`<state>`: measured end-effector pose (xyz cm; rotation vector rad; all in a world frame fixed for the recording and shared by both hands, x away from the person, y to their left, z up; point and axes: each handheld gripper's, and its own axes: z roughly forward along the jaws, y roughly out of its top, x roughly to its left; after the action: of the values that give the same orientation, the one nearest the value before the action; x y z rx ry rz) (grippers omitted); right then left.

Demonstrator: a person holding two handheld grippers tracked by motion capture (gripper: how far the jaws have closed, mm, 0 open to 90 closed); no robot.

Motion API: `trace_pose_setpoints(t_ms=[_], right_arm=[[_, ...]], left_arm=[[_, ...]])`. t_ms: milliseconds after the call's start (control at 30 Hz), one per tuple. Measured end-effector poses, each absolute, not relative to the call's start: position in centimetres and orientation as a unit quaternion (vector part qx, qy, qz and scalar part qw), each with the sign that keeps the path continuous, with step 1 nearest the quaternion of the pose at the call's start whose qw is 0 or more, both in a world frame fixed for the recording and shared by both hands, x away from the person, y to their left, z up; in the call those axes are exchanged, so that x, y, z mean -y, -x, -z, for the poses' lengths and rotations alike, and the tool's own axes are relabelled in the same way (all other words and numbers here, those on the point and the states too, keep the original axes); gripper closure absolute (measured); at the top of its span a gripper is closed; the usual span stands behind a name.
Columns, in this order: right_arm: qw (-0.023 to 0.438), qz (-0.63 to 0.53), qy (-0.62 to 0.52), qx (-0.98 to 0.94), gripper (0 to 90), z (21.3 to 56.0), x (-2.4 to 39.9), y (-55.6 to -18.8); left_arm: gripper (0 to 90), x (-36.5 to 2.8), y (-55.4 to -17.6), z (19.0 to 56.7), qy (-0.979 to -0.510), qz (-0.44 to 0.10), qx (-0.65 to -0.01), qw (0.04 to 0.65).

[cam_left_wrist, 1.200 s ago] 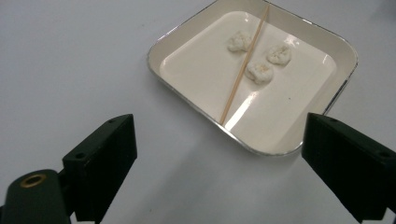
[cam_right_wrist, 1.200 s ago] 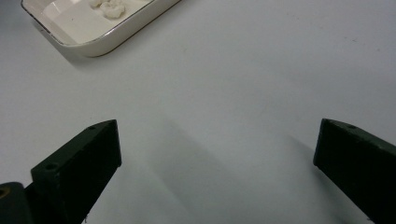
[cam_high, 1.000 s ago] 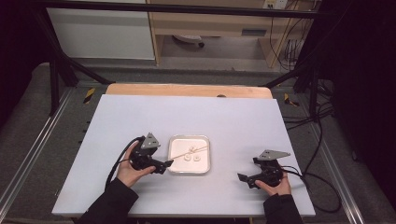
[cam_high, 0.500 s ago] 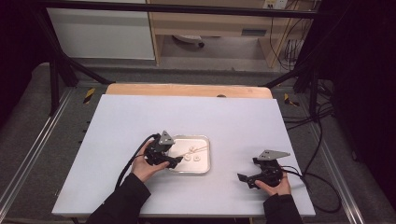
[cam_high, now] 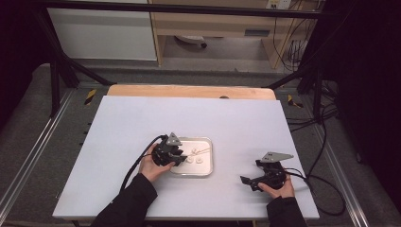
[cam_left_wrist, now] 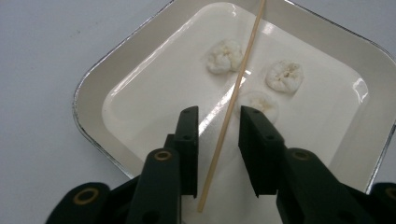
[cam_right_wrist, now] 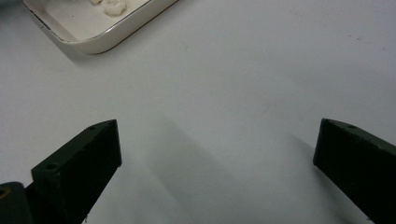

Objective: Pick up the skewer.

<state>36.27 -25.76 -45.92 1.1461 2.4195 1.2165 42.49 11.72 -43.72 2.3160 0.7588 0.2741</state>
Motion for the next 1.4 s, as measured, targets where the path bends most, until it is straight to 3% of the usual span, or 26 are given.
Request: trace_pose_setpoints(t_ms=[433, 1400], right_arm=[[0.098, -0.409, -0.387, -0.820, 1.7, 46.0, 25.7, -36.3], [0.102, -0.408, -0.384, -0.822, 1.8, 46.0, 25.7, -36.3]], left_arm=[[84.7, -11.7, -42.5, 44.0, -0.893, -0.099, -0.279, 0.339], [88.1, -13.0, -41.2, 42.8, -0.879, -0.103, -0.272, 0.379]])
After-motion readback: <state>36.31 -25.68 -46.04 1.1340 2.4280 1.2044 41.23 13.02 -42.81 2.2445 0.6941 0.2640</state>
